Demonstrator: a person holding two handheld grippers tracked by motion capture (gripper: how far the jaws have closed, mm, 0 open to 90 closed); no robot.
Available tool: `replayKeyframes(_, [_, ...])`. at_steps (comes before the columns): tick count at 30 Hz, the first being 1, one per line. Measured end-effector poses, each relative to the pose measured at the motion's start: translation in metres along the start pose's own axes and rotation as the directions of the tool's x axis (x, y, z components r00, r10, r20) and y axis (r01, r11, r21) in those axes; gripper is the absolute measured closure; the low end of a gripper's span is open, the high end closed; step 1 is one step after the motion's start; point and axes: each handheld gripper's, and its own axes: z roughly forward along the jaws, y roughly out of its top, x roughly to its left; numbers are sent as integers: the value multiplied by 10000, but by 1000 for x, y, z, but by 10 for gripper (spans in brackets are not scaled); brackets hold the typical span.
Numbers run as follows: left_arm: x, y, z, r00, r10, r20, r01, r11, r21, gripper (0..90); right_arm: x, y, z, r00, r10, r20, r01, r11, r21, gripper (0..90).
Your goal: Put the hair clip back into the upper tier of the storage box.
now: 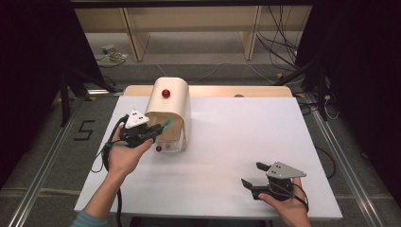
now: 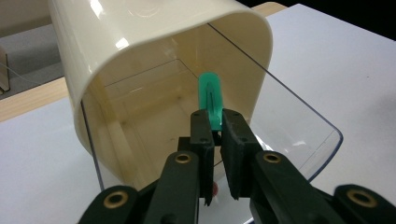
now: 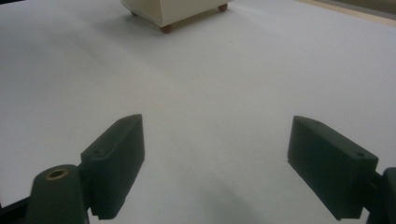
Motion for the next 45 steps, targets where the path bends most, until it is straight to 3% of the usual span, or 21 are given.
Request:
replayKeyframes(31, [5, 0, 8, 9999, 52, -119, -48, 9995, 318, 828, 0, 0, 0, 10000, -8, 6, 8, 10000, -35, 200])
replayKeyframes(45, [5, 0, 8, 9998, -33, -182, 37, 9997, 228, 823, 0, 0, -1, 10000, -8, 2, 8, 10000, -39, 200])
